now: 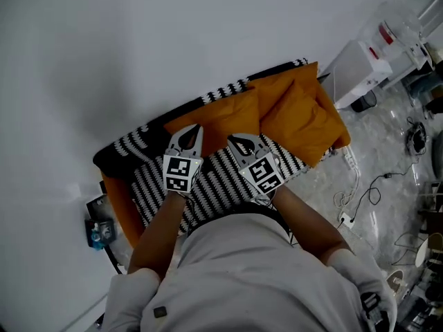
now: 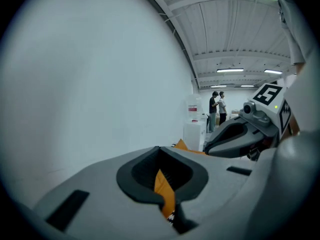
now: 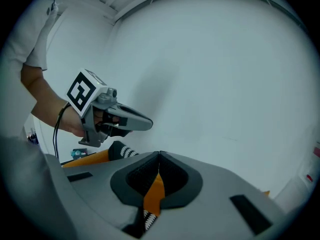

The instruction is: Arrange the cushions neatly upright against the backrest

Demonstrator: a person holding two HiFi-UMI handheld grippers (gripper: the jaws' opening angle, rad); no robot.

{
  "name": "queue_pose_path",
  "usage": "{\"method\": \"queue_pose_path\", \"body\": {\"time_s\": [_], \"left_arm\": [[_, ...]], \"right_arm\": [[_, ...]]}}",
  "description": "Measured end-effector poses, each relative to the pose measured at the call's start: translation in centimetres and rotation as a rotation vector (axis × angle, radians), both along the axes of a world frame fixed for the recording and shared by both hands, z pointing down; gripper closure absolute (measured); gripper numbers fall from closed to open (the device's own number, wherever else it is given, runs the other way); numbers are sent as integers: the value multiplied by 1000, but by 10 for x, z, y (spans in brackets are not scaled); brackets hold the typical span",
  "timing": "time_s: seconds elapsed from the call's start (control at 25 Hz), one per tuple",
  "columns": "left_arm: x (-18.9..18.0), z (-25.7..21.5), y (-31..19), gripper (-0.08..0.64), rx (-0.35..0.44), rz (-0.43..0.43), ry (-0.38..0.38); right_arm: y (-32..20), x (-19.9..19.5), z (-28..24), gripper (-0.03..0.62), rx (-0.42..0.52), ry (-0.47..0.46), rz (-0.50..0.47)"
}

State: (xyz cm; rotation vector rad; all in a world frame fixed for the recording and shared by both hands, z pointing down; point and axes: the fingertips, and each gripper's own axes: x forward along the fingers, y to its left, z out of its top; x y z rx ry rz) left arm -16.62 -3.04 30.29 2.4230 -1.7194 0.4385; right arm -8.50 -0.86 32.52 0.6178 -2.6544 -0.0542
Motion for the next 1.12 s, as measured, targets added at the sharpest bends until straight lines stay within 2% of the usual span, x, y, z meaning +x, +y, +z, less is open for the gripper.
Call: {"method": "queue_pose_path", "body": {"time_s": [0.24, 0.6, 0.88, 1.12], "left_arm": [[59, -5, 10, 551, 17, 146, 3], [166, -18, 15, 551, 43, 335, -19], [269, -16, 6, 551, 30, 403, -39], [375, -8, -3, 551, 16, 434, -45]], "right_arm": [[23, 52, -6, 566, 18, -2, 135], [28, 159, -28, 566, 70, -26, 330], [21, 267, -29, 566, 68, -57, 419], [17, 362, -16, 566, 39, -62, 435]]}}
